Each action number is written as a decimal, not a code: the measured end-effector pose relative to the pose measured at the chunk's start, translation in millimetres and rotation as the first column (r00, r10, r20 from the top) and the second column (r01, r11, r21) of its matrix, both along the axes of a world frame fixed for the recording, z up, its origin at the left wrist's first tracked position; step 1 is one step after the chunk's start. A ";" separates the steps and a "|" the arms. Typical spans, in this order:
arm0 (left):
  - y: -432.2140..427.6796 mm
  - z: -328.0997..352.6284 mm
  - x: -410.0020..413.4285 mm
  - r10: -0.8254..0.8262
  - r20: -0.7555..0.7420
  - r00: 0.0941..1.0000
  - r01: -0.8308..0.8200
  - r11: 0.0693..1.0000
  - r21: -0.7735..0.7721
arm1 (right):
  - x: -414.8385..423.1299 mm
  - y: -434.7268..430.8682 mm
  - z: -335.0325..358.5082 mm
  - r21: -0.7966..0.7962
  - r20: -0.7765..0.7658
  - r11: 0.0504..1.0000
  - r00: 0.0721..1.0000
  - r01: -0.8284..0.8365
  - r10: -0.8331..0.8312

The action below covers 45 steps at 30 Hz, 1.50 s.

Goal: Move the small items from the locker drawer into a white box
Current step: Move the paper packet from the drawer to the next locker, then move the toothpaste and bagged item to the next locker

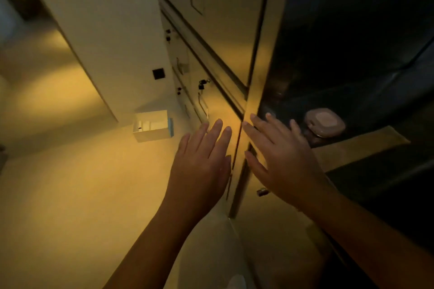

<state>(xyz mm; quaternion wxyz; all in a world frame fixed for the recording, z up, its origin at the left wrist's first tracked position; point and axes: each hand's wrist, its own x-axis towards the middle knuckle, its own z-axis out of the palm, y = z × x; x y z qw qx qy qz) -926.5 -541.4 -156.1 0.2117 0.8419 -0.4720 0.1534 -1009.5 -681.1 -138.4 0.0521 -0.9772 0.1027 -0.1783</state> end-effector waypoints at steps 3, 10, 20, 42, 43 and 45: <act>41.8 -1.5 10.0 0.096 0.015 0.995 -0.096 0.995 -0.014 | 19.0 40.1 1.8 -0.012 0.020 0.998 0.998 -0.066 0.066; 157.5 -1.9 27.5 0.303 0.021 0.953 -0.302 0.952 -0.046 | 69.5 149.8 -0.5 -0.027 0.045 0.967 0.966 -0.253 0.254; 357.3 -4.1 34.4 0.700 0.022 0.714 -0.700 0.714 -0.005 | 138.1 344.1 -5.1 0.050 0.139 0.791 0.788 -0.610 0.599; 588.2 -9.6 91.3 0.996 0.025 0.080 -0.997 0.081 -0.008 | 283.0 631.2 -17.3 0.037 0.146 0.237 0.240 -0.971 0.960; 597.7 -6.6 100.2 0.998 0.022 0.058 -0.998 0.058 -0.008 | 295.2 642.8 -14.1 0.038 0.155 0.216 0.219 -0.976 0.963; 616.8 -1.9 118.7 1.000 0.023 0.020 -1.000 0.020 -0.012 | 318.4 664.7 -9.9 0.026 0.167 0.183 0.184 -0.983 0.969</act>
